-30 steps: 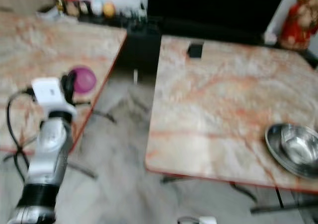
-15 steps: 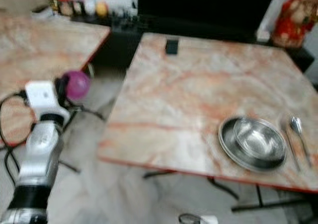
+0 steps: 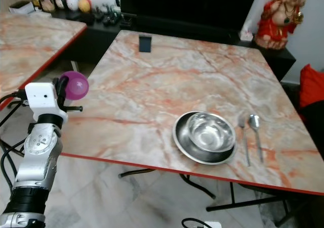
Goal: Setting the table
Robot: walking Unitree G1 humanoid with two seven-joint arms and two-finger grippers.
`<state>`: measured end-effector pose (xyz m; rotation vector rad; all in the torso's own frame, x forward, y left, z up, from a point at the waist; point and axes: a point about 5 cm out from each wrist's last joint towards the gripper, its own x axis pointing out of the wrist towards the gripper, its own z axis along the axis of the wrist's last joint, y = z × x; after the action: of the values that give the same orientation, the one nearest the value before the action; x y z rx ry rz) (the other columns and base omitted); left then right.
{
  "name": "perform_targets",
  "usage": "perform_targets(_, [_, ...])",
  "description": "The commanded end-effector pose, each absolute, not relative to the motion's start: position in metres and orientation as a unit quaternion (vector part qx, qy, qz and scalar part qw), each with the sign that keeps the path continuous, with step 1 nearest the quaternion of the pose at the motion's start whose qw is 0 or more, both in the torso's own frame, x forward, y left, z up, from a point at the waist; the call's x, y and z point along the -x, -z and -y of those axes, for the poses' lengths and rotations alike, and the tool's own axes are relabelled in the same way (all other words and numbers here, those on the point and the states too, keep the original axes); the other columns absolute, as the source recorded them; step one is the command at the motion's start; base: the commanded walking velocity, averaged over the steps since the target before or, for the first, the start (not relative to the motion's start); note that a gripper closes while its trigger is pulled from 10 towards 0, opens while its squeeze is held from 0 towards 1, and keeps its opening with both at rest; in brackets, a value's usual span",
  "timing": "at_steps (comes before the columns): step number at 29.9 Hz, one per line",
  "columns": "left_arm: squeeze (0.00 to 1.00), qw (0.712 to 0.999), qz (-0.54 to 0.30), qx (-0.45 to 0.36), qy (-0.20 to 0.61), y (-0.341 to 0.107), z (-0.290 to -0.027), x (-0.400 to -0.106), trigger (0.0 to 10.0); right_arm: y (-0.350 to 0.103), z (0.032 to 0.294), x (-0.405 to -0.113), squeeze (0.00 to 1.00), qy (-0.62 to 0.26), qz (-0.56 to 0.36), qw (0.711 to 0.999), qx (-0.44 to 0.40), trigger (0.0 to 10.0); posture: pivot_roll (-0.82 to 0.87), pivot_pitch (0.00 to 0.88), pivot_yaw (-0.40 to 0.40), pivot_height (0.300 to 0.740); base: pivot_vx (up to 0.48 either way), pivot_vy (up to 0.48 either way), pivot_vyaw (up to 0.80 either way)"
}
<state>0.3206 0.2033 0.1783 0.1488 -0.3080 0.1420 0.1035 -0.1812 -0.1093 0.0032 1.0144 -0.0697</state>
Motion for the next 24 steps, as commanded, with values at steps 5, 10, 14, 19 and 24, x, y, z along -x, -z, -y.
perform_targets(5, [0.00, 0.983, 0.157, -0.080, -0.057, -0.181, -0.201, -0.322, 10.0, 0.110, 0.189, -0.099, 0.00, 0.042, -0.490, 0.870, 0.004, 10.0, 0.07, 0.000, -0.079, 0.740, 0.000, -0.410, 0.00])
perform_targets(10, [0.00, 0.985, 0.139, -0.098, -0.039, -0.177, -0.201, -0.324, 10.0, 0.109, 0.189, -0.100, 0.00, 0.042, -0.490, 0.870, 0.004, 10.0, 0.07, 0.000, -0.076, 0.740, 0.000, -0.388, 0.00])
perform_targets(14, [0.00, 0.988, 0.117, -0.101, -0.022, -0.171, -0.202, -0.326, 10.0, 0.110, 0.188, -0.100, 0.00, 0.043, -0.490, 0.871, 0.002, 10.0, 0.07, 0.000, -0.071, 0.740, 0.000, 0.000, 0.00])
perform_targets(19, [0.00, 0.989, 0.121, -0.077, -0.027, -0.173, -0.206, -0.326, 10.0, 0.110, 0.188, -0.100, 0.00, 0.044, -0.490, 0.871, 0.001, 10.0, 0.07, 0.000, -0.070, 0.740, 0.000, 0.000, 0.00])
perform_targets(24, [0.00, 0.989, 0.131, -0.061, -0.030, -0.180, -0.209, -0.326, 10.0, 0.110, 0.187, -0.100, 0.00, 0.043, -0.489, 0.871, 0.002, 10.0, 0.07, 0.000, -0.070, 0.740, 0.000, 0.000, 0.00])
